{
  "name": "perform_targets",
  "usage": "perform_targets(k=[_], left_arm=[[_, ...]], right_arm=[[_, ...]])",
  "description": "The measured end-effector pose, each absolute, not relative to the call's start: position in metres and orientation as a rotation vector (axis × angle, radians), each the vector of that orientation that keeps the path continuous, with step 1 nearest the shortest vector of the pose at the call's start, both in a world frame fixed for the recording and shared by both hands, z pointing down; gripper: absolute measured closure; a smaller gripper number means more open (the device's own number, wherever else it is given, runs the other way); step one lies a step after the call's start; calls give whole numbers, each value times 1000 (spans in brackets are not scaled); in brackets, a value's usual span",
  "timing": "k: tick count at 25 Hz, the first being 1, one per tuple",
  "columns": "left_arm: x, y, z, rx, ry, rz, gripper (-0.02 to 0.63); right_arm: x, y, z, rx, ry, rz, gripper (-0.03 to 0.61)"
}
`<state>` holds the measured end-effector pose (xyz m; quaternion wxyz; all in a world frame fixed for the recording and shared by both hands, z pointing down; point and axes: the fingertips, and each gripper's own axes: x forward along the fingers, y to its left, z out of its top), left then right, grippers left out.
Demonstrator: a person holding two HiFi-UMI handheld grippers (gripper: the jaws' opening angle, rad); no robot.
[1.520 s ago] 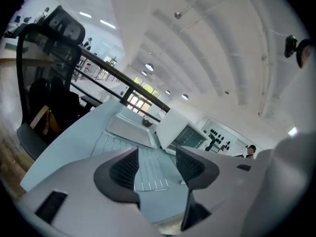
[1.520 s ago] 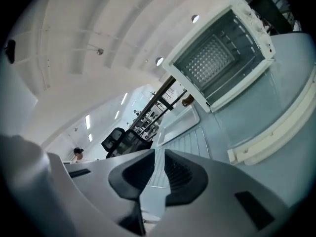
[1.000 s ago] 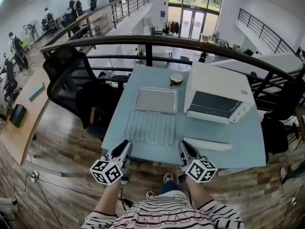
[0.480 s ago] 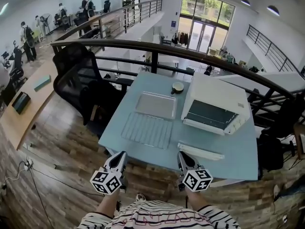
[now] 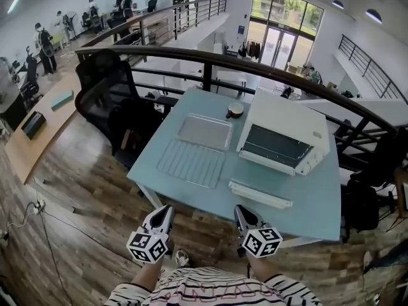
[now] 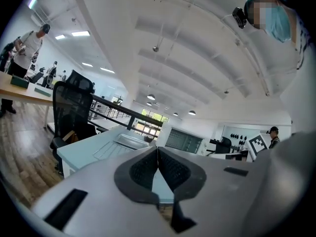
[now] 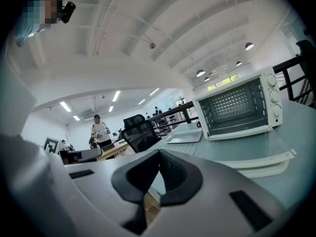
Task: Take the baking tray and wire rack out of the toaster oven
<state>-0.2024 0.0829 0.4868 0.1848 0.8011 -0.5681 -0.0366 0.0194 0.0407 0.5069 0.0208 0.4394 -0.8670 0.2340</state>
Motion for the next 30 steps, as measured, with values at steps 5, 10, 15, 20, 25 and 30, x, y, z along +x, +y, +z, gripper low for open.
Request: perform_targets(k=[5, 10, 15, 20, 25, 30], left_arm=[[-174, 98, 492, 2290, -1580, -58, 589], [-155, 111, 498, 2289, -1565, -43, 589], [-144, 121, 504, 2275, -1578, -38, 589], [-133, 129, 505, 2281, -1600, -11, 589], [-133, 135, 509, 2271, -1614, -10, 589], [-130, 136, 515, 2260, -1615, -16, 589]], right_arm=[[27, 60, 511, 1324, -2701, 706, 551], [34, 76, 514, 1298, -2707, 701, 551], [41, 85, 517, 1274, -2708, 646, 551], [50, 91, 521, 1265, -2710, 660, 552], [51, 94, 524, 1257, -2712, 666, 551], [54, 91, 526, 1259, -2717, 667, 552]])
